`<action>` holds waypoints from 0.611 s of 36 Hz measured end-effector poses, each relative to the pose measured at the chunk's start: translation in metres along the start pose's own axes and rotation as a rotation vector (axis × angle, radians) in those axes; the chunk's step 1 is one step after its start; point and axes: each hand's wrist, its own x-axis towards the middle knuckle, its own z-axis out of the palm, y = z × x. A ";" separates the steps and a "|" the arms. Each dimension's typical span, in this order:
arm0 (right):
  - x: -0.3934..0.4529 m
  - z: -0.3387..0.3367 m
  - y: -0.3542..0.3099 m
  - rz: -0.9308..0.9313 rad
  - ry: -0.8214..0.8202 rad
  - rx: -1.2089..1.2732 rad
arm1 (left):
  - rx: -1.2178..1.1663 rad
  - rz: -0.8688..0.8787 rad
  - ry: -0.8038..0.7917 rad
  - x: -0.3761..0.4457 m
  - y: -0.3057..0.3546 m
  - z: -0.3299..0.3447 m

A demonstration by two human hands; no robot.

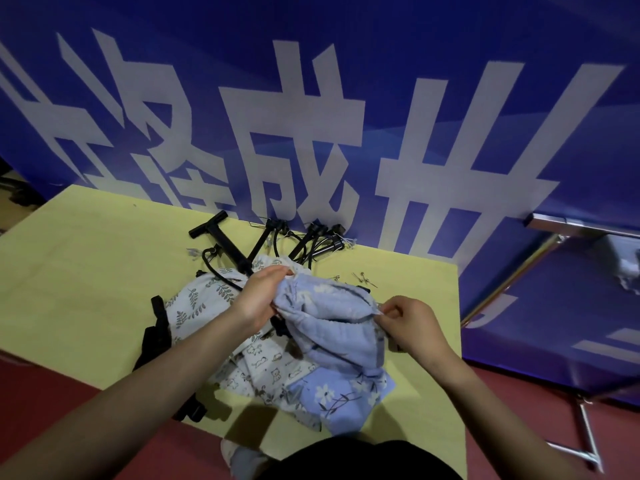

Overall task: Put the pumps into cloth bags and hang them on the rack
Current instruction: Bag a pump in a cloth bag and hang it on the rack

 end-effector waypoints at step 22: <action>0.041 -0.013 0.026 0.438 -0.096 1.357 | 0.418 -0.081 -0.312 0.008 -0.007 -0.015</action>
